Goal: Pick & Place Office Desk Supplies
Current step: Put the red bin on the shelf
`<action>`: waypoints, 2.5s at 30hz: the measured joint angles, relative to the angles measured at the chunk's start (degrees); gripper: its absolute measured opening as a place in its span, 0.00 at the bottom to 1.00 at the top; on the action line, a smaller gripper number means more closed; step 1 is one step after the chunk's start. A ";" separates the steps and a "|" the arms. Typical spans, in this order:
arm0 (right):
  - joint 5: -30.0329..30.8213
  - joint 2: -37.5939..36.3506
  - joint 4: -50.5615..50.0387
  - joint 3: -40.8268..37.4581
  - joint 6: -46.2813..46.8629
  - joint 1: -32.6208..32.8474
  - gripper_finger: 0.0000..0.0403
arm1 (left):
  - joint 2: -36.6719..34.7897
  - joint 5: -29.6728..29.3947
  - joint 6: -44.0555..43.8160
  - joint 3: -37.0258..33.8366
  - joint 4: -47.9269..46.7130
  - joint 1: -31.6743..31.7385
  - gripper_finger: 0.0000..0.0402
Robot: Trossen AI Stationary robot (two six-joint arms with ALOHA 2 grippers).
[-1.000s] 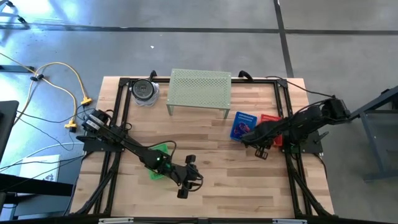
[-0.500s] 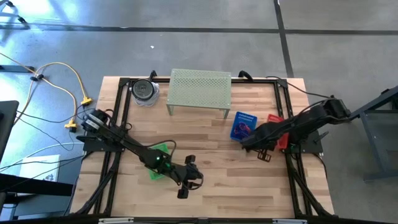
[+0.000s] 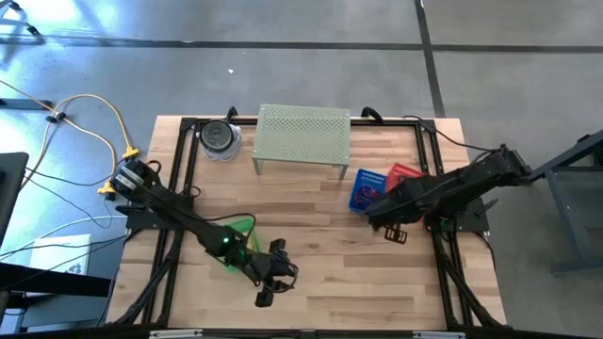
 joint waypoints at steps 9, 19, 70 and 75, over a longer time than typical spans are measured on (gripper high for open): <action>5.36 5.42 -0.06 12.31 -14.55 -9.13 0.01 | -4.54 -0.06 -4.19 0.00 -9.86 -1.05 0.37; 7.47 20.87 0.03 32.38 -36.02 -23.47 0.01 | -7.37 -0.53 -4.76 -0.02 -19.91 -0.39 0.37; 1.24 35.80 9.18 45.05 -49.00 -33.65 0.08 | -7.30 -0.59 -9.79 -0.02 -24.38 -1.16 0.37; 3.37 35.64 10.08 45.04 -49.01 -33.54 0.25 | -7.30 -0.59 -9.81 -0.02 -24.36 -1.35 0.37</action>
